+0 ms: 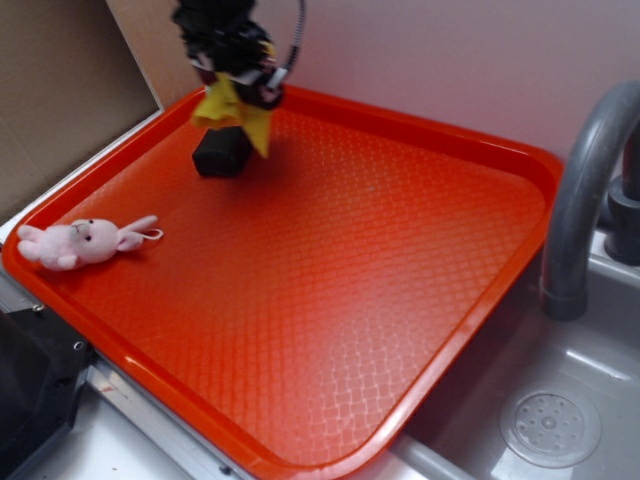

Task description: Grab the yellow cloth.

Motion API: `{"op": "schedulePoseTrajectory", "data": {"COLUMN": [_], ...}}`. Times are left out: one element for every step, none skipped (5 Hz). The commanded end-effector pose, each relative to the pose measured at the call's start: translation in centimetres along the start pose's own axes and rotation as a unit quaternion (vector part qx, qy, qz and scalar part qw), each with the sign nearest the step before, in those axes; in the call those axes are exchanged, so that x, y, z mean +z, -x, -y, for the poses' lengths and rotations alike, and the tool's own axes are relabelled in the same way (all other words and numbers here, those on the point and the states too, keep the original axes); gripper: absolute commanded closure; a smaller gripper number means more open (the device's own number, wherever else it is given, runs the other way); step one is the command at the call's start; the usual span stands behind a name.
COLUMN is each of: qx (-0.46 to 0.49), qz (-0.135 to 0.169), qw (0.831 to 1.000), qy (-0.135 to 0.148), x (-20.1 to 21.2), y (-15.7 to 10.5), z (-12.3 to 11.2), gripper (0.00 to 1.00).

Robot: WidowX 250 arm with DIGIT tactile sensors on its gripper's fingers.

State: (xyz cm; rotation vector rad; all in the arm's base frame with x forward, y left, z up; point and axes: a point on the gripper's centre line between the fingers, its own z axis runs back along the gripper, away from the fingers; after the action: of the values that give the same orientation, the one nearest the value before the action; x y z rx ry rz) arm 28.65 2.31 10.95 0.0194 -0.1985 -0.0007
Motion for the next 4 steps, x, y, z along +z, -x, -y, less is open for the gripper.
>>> {"op": "schedulePoseTrajectory", "data": {"qx": [-0.208, -0.213, -0.209, -0.192], "qz": [0.018, 0.006, 0.037, 0.016], "qw": [0.977, 0.976, 0.977, 0.98], "qy": [0.039, 0.039, 0.037, 0.042], "x": [6.0, 5.8, 6.4, 9.8], "y": [7.7, 7.2, 6.7, 5.5], "z": [4.0, 3.6, 3.1, 3.9], "gripper": [1.0, 1.0, 1.0, 1.0]}}
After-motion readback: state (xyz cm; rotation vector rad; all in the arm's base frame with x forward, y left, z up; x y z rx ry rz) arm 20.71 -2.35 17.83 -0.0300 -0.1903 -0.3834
